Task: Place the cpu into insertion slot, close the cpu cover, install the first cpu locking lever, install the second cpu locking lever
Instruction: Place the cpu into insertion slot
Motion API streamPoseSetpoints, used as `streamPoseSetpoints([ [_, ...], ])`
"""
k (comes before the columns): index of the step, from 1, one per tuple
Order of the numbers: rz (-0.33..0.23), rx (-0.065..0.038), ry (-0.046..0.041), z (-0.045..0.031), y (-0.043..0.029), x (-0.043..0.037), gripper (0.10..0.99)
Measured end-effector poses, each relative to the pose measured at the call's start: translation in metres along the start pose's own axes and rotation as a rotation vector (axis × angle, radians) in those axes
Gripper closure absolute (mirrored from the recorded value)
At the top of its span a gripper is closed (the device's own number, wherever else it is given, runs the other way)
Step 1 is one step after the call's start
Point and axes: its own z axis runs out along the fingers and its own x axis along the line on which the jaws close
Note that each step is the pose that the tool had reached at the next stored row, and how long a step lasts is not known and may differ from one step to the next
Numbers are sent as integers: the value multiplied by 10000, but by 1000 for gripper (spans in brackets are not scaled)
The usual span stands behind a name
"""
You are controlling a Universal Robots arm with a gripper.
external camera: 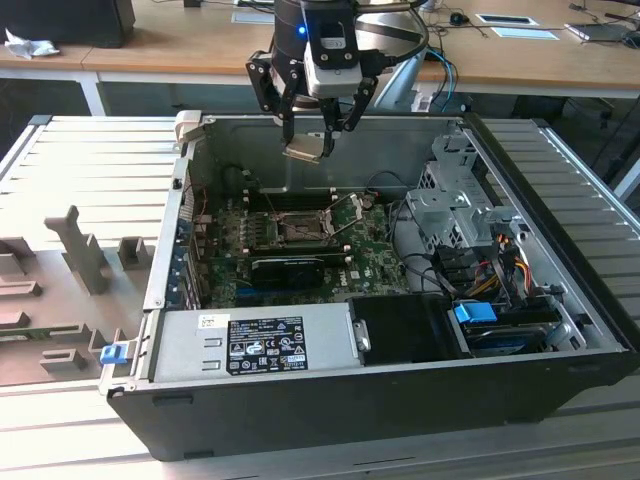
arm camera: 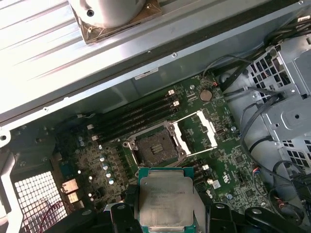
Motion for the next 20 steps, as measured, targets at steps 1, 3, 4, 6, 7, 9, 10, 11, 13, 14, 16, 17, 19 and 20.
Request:
streamPoseSetpoints([
  [1, 55, -1, -5, 0, 0, 0, 549],
  [3, 151, -3, -14, 0, 0, 0, 549],
  [4, 182, -3, -16, 0, 0, 0, 549],
  [6, 255, -5, -23, 0, 0, 0, 549],
  [7, 303, -6, -27, 0, 0, 0, 549],
  [9, 365, -7, -33, 0, 0, 0, 549],
  [10, 402, -7, -36, 0, 0, 0, 549],
  [11, 439, -8, -39, 0, 0, 0, 549],
  [13, 657, -12, -59, 2, 0, 0, 549],
  [14, 746, -14, -67, 2, 0, 0, 549],
  [16, 868, -17, -78, 4, 0, 0, 549],
  [17, 927, -18, -83, 4, 0, 0, 549],
  [19, 1077, -20, -96, 4, -1, 0, 549],
  [20, 1145, -22, -102, 5, -1, 0, 549],
])
